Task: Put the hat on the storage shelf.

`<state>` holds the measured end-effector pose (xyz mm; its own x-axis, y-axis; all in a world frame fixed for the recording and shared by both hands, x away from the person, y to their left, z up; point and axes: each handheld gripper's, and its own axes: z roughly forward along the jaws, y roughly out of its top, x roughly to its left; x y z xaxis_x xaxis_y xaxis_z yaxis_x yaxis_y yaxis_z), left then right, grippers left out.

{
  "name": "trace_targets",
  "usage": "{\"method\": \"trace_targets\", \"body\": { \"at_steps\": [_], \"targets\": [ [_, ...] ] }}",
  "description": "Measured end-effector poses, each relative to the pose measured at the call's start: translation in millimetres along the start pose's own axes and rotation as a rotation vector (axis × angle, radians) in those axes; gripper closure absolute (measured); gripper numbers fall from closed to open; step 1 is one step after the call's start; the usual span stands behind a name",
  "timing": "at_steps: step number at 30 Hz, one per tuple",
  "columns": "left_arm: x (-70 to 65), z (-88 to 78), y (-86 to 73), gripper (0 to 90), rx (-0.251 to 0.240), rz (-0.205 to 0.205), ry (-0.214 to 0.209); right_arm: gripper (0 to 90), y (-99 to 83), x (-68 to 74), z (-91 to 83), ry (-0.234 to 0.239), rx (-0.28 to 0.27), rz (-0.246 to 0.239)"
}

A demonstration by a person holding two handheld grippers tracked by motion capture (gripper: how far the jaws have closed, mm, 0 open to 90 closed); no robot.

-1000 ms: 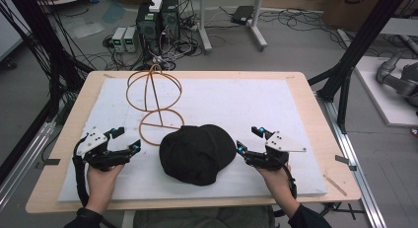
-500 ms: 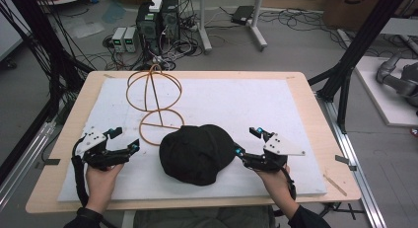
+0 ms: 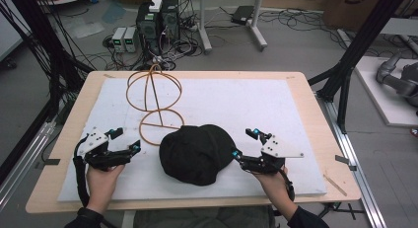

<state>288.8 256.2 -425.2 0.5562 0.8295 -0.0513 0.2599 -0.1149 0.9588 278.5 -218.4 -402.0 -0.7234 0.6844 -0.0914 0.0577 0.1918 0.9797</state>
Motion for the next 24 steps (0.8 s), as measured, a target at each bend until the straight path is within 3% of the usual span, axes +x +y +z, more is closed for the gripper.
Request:
{"method": "trace_targets", "body": {
  "at_steps": [6, 14, 24],
  "targets": [
    [-1.7, 2.2, 0.0, 17.4, 0.01, 0.014, -0.01, 29.5, 3.0, 9.7, 0.0, 0.067, -0.013, -0.001],
    [-1.1, 2.4, -0.5, 17.8, 0.014, 0.006, -0.014, 34.5, 2.2, 34.0, 17.0, 0.152, 0.052, -0.065],
    [-2.4, 5.0, -1.5, 17.9, 0.026, 0.012, -0.024, 41.2, -1.2, 48.3, 32.7, 0.153, 0.14, -0.111]
  ]
}}
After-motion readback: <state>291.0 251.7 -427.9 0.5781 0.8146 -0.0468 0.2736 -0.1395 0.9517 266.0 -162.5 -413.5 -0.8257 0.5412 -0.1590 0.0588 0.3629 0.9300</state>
